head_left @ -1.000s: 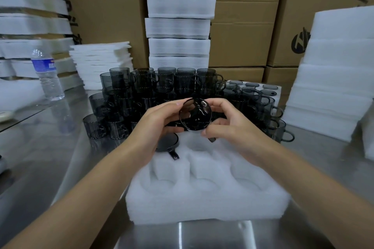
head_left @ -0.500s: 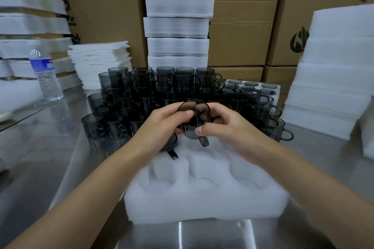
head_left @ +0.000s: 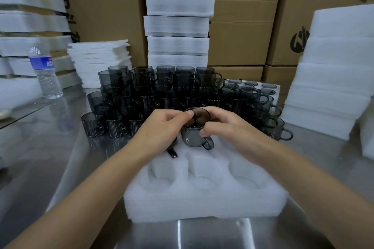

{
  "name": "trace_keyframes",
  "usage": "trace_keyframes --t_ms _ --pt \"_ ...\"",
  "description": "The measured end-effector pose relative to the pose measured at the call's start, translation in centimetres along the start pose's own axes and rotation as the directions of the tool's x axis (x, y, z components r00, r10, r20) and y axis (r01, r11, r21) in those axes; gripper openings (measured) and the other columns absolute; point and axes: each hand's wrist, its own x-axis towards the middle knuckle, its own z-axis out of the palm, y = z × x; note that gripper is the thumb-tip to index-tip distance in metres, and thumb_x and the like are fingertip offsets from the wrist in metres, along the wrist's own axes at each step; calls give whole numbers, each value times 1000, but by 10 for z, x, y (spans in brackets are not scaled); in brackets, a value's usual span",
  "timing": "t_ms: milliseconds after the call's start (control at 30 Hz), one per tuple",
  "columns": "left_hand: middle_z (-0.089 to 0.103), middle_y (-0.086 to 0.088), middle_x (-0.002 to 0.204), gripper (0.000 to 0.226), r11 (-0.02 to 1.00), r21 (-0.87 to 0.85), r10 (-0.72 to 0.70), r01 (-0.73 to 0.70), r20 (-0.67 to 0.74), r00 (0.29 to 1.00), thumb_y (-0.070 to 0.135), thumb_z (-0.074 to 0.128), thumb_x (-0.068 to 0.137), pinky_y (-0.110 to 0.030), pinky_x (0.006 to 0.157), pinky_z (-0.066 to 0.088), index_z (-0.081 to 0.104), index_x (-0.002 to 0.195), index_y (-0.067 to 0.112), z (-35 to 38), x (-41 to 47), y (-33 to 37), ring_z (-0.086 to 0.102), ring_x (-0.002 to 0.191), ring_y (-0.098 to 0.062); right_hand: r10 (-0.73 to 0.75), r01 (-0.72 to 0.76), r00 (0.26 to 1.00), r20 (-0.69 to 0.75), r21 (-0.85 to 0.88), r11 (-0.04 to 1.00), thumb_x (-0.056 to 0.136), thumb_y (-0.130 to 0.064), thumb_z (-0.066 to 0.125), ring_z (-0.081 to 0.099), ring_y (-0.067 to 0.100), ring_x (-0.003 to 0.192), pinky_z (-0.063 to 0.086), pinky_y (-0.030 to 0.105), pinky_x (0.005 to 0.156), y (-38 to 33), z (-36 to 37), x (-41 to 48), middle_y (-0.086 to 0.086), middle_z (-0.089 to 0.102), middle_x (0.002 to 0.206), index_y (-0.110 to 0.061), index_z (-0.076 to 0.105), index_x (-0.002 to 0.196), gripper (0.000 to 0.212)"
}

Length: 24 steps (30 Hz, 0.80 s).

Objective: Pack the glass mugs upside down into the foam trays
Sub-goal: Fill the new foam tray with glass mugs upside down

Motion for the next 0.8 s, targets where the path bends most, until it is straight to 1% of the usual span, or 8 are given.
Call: trace_keyframes --t_ms 100,200,300,367,467,533,667,800 --pt "47 -8 60 40 1000 1 9 -9 0 1000 34 53 93 -15 44 27 69 89 -3 0 0 0 38 49 -11 -9 9 1000 -17 12 1000 62 -22 61 60 22 105 45 22 88 1 0 0 11 63 118 -22 64 112 50" --pt "62 -20 75 27 999 -6 36 -36 27 999 27 54 94 -23 60 38 75 88 11 0 0 0 50 64 -18 -20 20 1000 -20 20 1000 62 -23 62 60 16 100 45 21 86 1 0 0 11 63 117 -21 64 111 50" --pt "75 1 92 34 997 -48 60 -60 0 998 19 53 95 -40 91 51 74 85 43 1 0 1 68 91 -17 -3 4 999 -47 9 1000 61 -24 61 60 18 103 44 27 92 1 0 0 9 64 114 -21 64 108 48" --pt "74 12 93 34 997 -39 67 -67 16 998 22 54 94 -44 96 49 72 87 49 1 0 1 68 94 -8 4 -3 999 -48 4 1000 60 -22 59 60 14 93 44 26 90 1 0 0 6 64 102 -19 63 107 48" --pt "74 10 92 23 997 -37 69 -68 36 997 35 54 84 -49 95 49 73 91 46 2 1 1 68 95 -15 15 -15 999 -42 0 1000 57 -19 57 56 6 85 43 24 82 2 0 1 -1 61 93 -17 62 108 51" --pt "74 11 90 23 996 -35 80 -78 44 996 36 53 83 -45 93 51 72 90 47 1 1 -1 68 94 -17 20 -20 999 -46 2 1000 57 -19 54 56 5 83 42 24 81 3 -1 2 -2 62 90 -16 62 108 51" --pt "73 17 87 39 995 8 95 -95 50 994 23 53 95 -19 76 48 69 82 56 1 1 -2 67 88 -5 2 -2 994 -111 0 1000 75 -9 54 55 7 87 42 27 87 5 -2 5 4 65 96 -18 66 105 33" --pt "72 22 89 45 996 10 83 -84 64 995 19 53 95 -18 85 46 68 79 59 3 1 -2 65 91 3 9 0 984 -178 50 999 80 1 46 60 10 92 46 20 81 8 -3 9 0 68 98 -20 69 100 36"
